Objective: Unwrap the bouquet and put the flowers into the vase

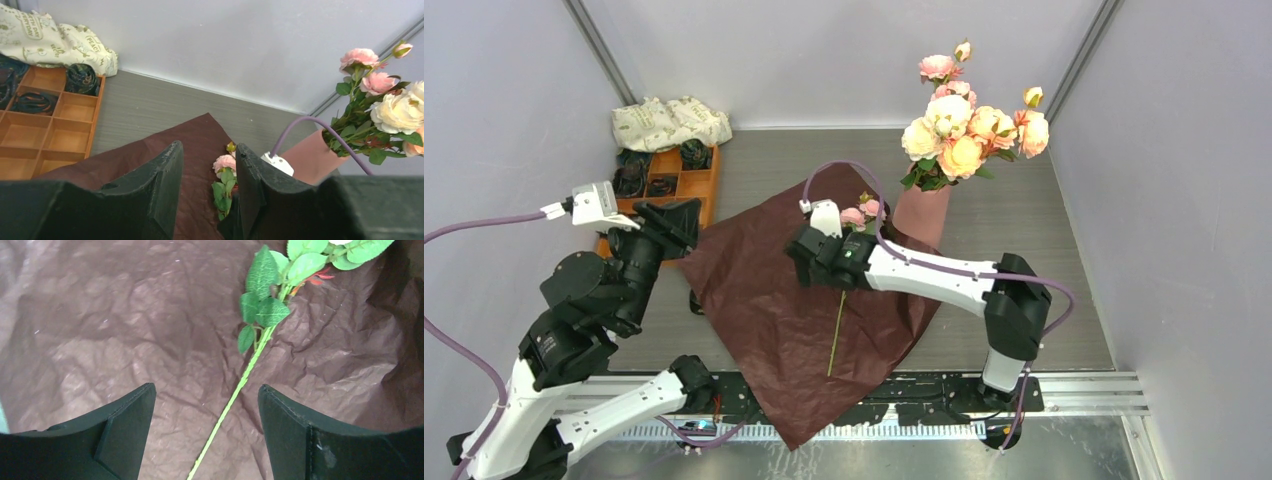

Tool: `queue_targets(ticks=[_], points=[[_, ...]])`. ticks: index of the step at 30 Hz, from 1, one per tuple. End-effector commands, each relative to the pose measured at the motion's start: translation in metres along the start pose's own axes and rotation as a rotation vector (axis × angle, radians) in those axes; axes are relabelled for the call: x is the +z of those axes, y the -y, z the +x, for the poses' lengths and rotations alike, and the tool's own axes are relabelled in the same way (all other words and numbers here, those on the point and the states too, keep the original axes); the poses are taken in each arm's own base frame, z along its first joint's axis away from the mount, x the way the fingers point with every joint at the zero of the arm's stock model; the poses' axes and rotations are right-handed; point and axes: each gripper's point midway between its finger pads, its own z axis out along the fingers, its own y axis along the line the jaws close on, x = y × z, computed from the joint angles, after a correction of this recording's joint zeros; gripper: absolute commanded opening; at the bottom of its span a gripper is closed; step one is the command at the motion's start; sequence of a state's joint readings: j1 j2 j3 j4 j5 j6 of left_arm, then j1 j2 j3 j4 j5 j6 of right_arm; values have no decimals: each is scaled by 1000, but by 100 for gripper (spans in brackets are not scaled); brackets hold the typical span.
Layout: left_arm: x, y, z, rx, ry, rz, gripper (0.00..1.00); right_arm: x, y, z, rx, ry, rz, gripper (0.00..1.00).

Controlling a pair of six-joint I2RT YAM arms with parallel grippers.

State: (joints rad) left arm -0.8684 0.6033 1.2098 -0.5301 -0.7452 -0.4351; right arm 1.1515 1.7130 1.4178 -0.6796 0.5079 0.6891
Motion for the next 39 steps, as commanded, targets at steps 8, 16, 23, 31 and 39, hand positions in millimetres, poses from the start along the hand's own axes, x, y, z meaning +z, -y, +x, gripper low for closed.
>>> queue_targets(ticks=[8, 16, 23, 31, 39], points=[[0, -4, 5, 15, -30, -25, 44, 70, 26, -6, 240, -118, 10, 75], [3, 0, 9, 34, -43, -18, 44, 97, 60, -6, 282, -144, 81, 72], [4, 0, 9, 37, -40, -19, 45, 119, 77, 1, 295, -182, 110, 69], [4, -3, 9, 43, -34, -33, 45, 139, 83, 11, 303, -207, 124, 66], [5, -4, 12, 49, -37, -40, 45, 144, 83, 13, 308, -214, 101, 44]])
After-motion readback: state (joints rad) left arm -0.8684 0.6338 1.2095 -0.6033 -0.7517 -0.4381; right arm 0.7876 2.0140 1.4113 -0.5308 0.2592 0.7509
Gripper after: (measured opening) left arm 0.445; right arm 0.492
